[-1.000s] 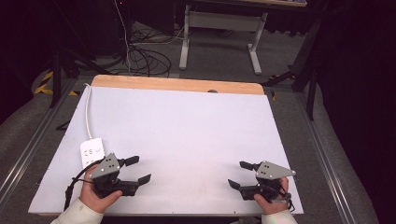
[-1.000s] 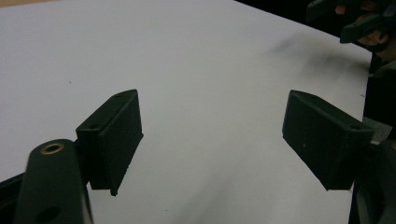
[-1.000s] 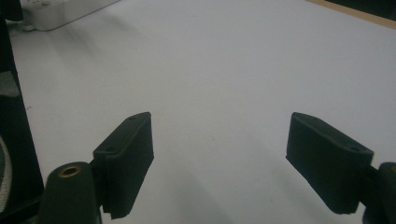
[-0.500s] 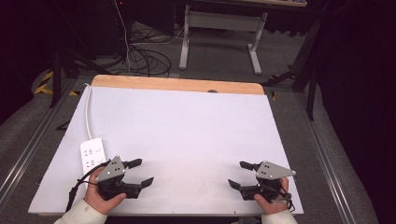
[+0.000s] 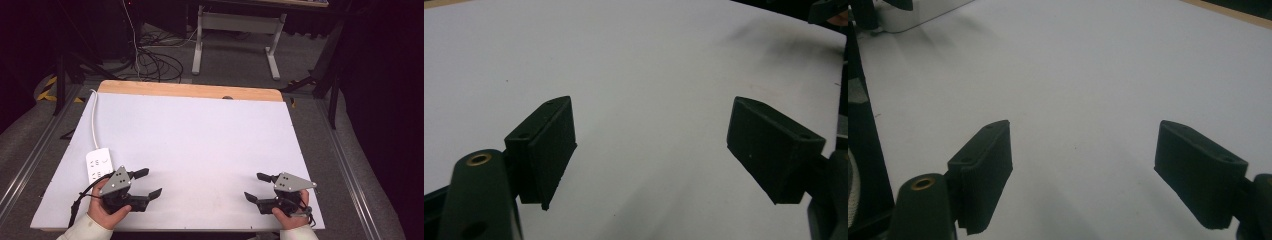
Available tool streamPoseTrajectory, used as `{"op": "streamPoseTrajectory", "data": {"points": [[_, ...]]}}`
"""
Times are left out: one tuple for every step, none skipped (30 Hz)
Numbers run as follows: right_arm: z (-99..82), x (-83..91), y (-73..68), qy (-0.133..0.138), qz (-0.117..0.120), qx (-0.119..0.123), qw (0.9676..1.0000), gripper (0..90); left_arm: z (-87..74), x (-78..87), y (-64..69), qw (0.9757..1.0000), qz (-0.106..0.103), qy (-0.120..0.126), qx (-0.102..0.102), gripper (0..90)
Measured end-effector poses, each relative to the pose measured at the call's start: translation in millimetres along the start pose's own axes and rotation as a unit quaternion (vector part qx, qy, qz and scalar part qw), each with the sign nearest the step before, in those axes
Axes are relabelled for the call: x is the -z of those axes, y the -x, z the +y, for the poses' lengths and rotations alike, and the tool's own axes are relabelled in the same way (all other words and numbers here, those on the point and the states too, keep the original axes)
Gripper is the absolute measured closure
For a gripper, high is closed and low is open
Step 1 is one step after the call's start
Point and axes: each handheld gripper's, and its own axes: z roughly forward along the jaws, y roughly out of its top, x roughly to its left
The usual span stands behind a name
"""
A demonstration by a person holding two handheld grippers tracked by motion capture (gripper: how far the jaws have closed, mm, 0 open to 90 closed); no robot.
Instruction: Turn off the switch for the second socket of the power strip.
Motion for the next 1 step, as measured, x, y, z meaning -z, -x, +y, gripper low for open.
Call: {"op": "streamPoseTrajectory", "data": {"points": [[0.1, 0.1, 0.1, 0.001, 0.000, 0.000, 1.0000, 23.5, -0.2, -0.1, -0.5, 1.0000, 0.002, -0.002, -0.006, 19.9]]}}
